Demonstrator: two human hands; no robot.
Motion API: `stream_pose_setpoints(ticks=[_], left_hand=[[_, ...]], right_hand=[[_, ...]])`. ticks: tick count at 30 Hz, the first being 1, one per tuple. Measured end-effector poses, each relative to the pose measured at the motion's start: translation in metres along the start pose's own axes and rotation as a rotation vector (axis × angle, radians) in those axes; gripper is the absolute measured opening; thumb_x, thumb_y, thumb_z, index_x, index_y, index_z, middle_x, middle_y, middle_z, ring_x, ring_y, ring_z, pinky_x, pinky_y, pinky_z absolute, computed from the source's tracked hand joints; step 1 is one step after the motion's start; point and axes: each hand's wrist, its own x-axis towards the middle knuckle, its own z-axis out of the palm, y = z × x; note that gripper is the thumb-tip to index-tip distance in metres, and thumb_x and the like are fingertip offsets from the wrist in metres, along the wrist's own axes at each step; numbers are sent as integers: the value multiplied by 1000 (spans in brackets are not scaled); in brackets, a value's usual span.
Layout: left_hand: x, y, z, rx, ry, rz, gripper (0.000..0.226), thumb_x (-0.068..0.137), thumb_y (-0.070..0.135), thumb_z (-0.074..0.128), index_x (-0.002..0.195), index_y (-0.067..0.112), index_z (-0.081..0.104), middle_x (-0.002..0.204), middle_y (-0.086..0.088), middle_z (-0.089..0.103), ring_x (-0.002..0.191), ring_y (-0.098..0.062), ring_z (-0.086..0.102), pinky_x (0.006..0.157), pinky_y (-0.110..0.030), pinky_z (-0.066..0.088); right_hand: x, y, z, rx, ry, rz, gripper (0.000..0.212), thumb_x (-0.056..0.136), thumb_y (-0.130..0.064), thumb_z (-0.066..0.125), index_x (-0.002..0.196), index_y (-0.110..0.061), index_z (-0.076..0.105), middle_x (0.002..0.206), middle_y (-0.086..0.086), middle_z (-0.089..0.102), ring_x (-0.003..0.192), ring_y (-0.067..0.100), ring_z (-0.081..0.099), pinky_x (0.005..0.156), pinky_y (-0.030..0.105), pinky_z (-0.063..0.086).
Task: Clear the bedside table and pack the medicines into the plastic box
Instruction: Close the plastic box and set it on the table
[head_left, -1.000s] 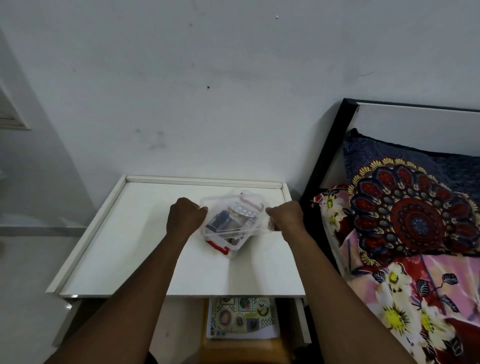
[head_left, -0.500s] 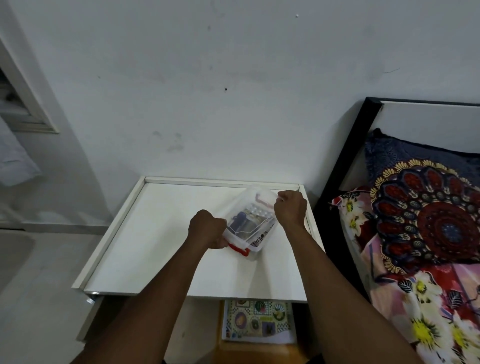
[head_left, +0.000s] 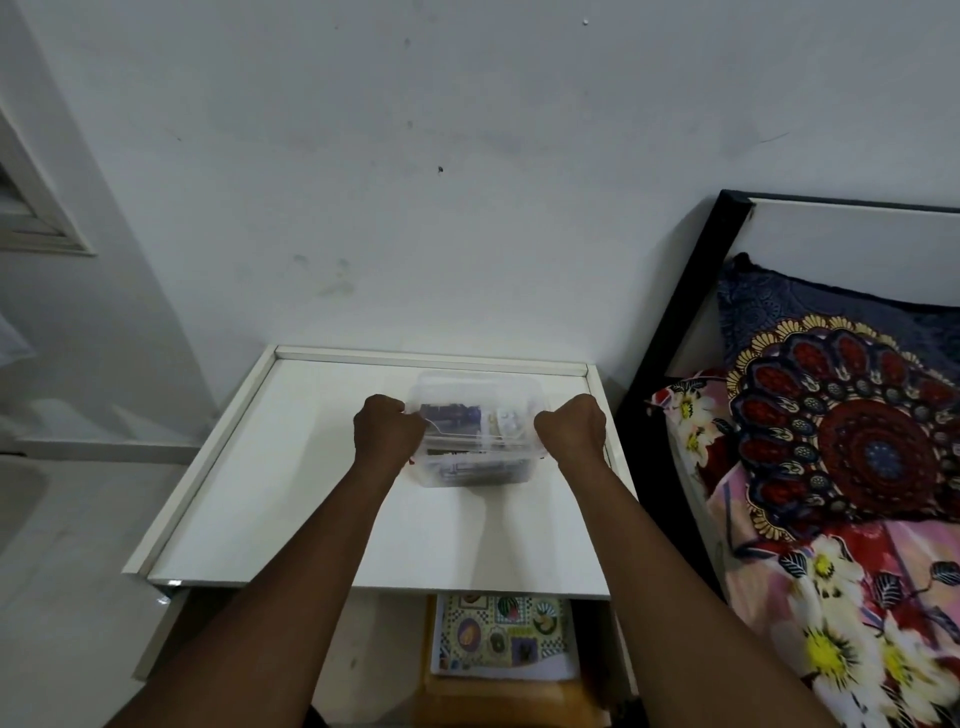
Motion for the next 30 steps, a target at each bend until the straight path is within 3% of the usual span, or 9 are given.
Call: stream_pose_setpoints(ticks=[3,5,7,9,11,14,17,24,30], left_hand=[[1,0,0,9,-42,-21,29,75,6,67,52,13,50,46,5,42,42,-14,39,27,-13,26],[3,0,-1,6,-57,-43,37,74,1,62,48,12,38,42,3,34,43,-18,33,37,-22,25],[5,0,0,-18,-73,-79,35,76,1,61,51,10,39,49,-2,37,46,-19,36,47,-22,25],[7,-1,2,-57,-93,-106,31,78,2,61,54,9,43,54,-4,41,50,-21,39,51,-22,27],[9,-3,2,-123,-114,-135,29,79,3,62,56,9,46,58,-5,43,57,-24,42,58,-25,32],[13,-4,1,-266,-163,-205,22,80,-2,64,63,8,55,68,-9,53,71,-27,50,70,-33,42],[17,-6,0,-437,-193,-300,11,78,-8,62,82,2,65,84,-15,58,81,-27,54,77,-36,47],[17,-11,-3,-618,-243,-419,33,75,-9,64,106,-1,72,87,-14,63,66,-23,57,61,-28,51],[24,-14,-2,-635,-223,-434,37,74,-17,63,110,-9,71,96,-18,66,74,-28,60,68,-32,53]], right_hand=[[2,1,-3,57,-39,49,18,69,-13,68,75,-6,52,72,8,59,58,27,63,46,20,40],[4,2,-5,78,-66,76,21,67,-9,69,83,1,60,78,13,66,64,34,71,48,30,53],[7,4,-7,99,-93,93,21,66,-5,71,82,5,62,76,18,67,63,37,72,57,44,61],[8,8,-9,149,-121,114,18,66,1,75,73,4,59,68,19,63,51,34,65,60,49,61],[10,10,-11,232,-164,141,20,64,6,78,70,4,59,65,17,59,47,28,58,55,44,59],[13,13,-14,349,-233,208,23,66,14,78,76,6,60,68,17,58,50,26,56,53,34,55],[16,18,-17,435,-336,289,24,70,18,75,75,1,60,76,17,62,60,27,60,54,35,57],[21,23,-13,485,-378,303,28,72,23,70,71,0,55,76,20,66,67,33,69,69,56,62],[21,21,-8,474,-332,284,22,72,17,79,82,7,62,82,22,66,70,33,68,73,52,63]])
